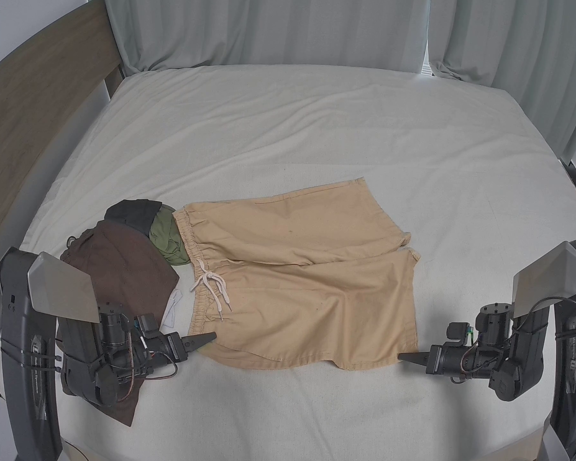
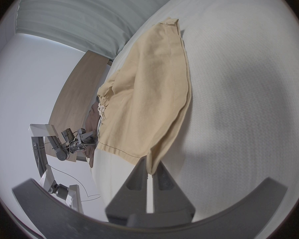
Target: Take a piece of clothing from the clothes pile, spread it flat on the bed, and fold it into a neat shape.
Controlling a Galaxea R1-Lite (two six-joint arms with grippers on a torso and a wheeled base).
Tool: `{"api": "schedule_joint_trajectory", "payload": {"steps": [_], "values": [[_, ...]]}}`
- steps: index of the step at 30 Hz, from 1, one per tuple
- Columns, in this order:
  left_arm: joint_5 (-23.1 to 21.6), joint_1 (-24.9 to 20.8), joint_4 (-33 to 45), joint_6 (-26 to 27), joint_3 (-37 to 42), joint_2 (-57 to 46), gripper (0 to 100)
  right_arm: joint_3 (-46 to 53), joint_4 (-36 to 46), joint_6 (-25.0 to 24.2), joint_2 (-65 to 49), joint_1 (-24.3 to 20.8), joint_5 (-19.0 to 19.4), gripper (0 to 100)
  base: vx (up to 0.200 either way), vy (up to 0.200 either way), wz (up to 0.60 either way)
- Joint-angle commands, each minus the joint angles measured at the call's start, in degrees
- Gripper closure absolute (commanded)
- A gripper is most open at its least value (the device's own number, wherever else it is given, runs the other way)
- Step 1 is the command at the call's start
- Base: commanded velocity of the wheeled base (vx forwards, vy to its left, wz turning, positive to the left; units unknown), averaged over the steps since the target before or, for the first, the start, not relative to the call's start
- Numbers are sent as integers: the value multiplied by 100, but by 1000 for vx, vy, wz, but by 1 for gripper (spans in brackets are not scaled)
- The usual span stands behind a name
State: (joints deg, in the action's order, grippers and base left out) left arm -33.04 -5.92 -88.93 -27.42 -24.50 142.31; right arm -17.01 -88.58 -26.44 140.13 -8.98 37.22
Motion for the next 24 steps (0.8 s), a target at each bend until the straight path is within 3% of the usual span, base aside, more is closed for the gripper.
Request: {"api": "schedule_joint_trajectory", "payload": {"steps": [1,13,24], "values": [[-1,-23,7,-1,-2,51,100,-4,-2,-1,14,2,5,100,0,0,0],[-1,21,7,43,-46,95,100,154,-2,25,-56,90,5,100,0,0,0],[-36,100,7,70,745,-670,100,1033,25,1299,-170,512,198,100,0,0,0]]}}
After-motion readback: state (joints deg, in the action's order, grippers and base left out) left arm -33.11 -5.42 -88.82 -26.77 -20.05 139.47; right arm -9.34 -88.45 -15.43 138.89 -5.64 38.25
